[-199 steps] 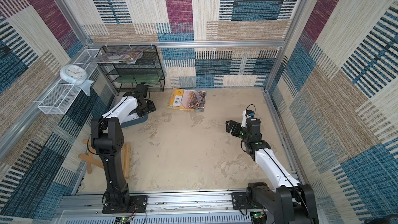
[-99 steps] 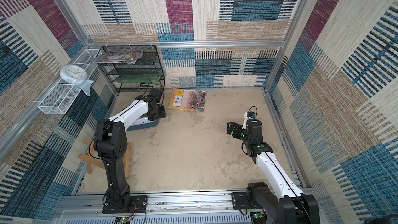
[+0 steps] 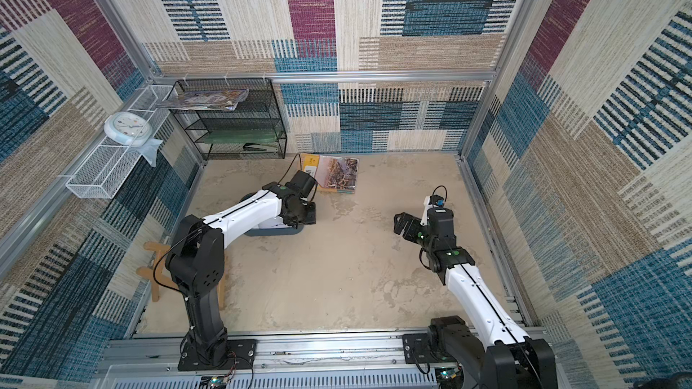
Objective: Take out the mouse from the storage box
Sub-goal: Move the storage box to the center of the board.
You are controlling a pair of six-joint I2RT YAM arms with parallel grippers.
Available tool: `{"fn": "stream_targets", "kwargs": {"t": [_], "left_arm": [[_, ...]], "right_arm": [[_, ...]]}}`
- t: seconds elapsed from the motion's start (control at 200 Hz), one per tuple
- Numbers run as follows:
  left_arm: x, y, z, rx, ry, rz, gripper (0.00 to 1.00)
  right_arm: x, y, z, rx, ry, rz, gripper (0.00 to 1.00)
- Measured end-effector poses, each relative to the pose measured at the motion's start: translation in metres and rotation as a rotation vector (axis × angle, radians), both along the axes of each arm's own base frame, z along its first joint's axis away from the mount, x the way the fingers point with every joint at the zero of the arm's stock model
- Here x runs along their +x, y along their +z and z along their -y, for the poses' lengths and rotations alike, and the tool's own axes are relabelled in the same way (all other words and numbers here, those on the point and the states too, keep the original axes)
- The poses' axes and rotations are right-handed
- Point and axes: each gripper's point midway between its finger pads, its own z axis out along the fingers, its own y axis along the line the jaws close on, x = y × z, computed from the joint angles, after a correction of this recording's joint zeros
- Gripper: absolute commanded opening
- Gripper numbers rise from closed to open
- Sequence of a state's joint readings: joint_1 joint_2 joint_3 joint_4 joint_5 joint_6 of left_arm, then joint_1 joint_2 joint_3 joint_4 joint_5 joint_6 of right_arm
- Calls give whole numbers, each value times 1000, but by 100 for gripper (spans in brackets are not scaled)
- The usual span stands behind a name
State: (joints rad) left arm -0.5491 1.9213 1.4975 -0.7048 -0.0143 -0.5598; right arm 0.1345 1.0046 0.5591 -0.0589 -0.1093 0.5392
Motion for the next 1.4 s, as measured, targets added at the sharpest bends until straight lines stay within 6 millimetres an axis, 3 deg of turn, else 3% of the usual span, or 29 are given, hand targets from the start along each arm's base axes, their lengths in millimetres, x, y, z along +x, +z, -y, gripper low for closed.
{"fn": "stream_targets", "kwargs": {"t": [0.115,0.215,0.316,0.431,0.596,0.901,1.062,1.277,1.402], "left_arm": [[-15,14,20,-31,-57,16,60],[-14,39,12,-33,-55,75,69],[-5,68,-17,-25,2,152,76],[6,85,-75,-1,139,208,80],[12,71,-159,29,392,207,82],[31,30,-223,-36,608,150,87],[43,15,-231,-117,641,132,87],[54,1,-213,-224,596,108,85],[54,-5,-208,-239,587,99,84]], "right_arm": [[0,-4,-4,8,4,-16,100],[0,-9,-10,11,16,-34,100],[1,-10,-20,13,42,-44,100],[3,-12,-38,13,76,-56,100],[9,-11,-83,18,167,-73,100],[24,-13,-167,32,312,-98,100],[26,-18,-201,41,368,-112,100],[26,-27,-247,72,451,-140,100],[29,-29,-262,82,474,-150,100]]}}
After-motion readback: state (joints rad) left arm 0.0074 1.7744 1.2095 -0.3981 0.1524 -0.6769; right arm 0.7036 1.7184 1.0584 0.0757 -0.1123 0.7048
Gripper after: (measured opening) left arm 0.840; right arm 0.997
